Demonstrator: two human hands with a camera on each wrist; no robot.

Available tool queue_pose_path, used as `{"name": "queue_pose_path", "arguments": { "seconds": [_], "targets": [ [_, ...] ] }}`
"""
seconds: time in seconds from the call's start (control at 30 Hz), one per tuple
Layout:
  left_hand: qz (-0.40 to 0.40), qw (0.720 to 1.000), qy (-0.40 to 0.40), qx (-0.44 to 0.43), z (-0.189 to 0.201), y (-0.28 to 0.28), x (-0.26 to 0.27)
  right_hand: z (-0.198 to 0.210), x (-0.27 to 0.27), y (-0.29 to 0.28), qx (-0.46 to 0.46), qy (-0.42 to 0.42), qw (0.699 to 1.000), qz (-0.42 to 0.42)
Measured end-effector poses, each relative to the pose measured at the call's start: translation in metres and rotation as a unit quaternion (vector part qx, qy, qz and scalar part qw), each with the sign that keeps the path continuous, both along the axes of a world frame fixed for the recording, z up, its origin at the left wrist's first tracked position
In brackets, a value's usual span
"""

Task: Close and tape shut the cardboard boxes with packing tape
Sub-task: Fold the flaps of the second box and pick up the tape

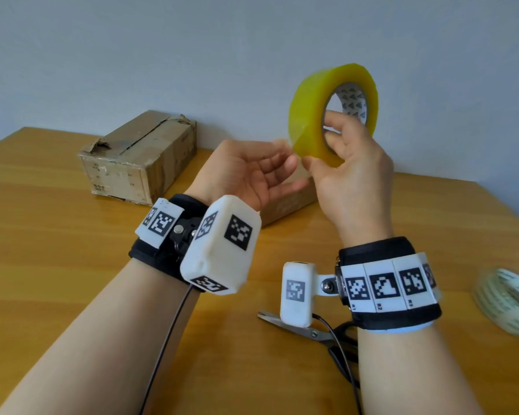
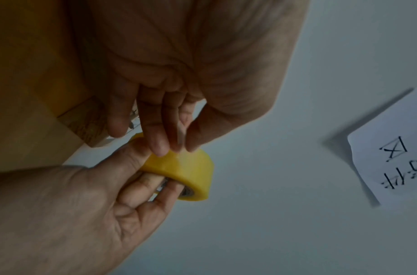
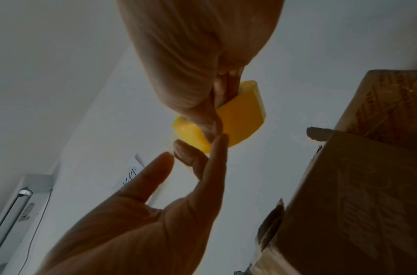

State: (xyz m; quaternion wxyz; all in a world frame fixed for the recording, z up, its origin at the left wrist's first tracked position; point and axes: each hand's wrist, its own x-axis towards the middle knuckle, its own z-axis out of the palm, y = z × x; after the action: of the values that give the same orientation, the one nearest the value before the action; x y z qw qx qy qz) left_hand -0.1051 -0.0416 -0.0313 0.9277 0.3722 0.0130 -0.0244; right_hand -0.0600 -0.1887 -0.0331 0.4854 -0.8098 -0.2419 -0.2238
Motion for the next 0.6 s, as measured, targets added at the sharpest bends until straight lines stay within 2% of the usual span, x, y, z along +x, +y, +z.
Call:
{"name": "queue_pose_path", "arguments": {
  "seconds": [0.17, 0.3, 0.37, 0.43, 0.5, 0.57, 0.6],
  "targets": [
    [0.033, 0.999, -0.002, -0.01, -0.003, -0.003, 0.001, -0.005, 0.003, 0.006, -0.02, 0.03, 0.999, 0.03],
    [0.071, 0.997, -0.032, 0.009, -0.005, 0.005, 0.002, -0.004, 0.006, -0.002, -0.029, 0.103, 0.986, 0.125],
    [0.079, 0.995, -0.051, 0.028, -0.006, 0.008, 0.001, 0.001, 0.004, -0.005, -0.007, 0.108, 0.982, 0.152],
    [0.078, 0.994, -0.07, 0.042, -0.006, 0.01, 0.0, 0.008, 0.001, -0.008, 0.06, 0.07, 0.989, 0.12],
    [0.068, 0.992, -0.085, 0.057, -0.005, 0.014, -0.002, 0.013, -0.001, -0.013, 0.094, 0.003, 0.995, 0.028],
    [0.042, 0.99, -0.096, 0.089, -0.005, 0.018, -0.004, 0.014, 0.001, -0.019, 0.057, -0.049, 0.996, -0.039],
    [0.029, 0.989, -0.099, 0.109, -0.005, 0.018, -0.005, 0.014, 0.001, -0.023, 0.024, -0.045, 0.998, -0.039]
  ]
}}
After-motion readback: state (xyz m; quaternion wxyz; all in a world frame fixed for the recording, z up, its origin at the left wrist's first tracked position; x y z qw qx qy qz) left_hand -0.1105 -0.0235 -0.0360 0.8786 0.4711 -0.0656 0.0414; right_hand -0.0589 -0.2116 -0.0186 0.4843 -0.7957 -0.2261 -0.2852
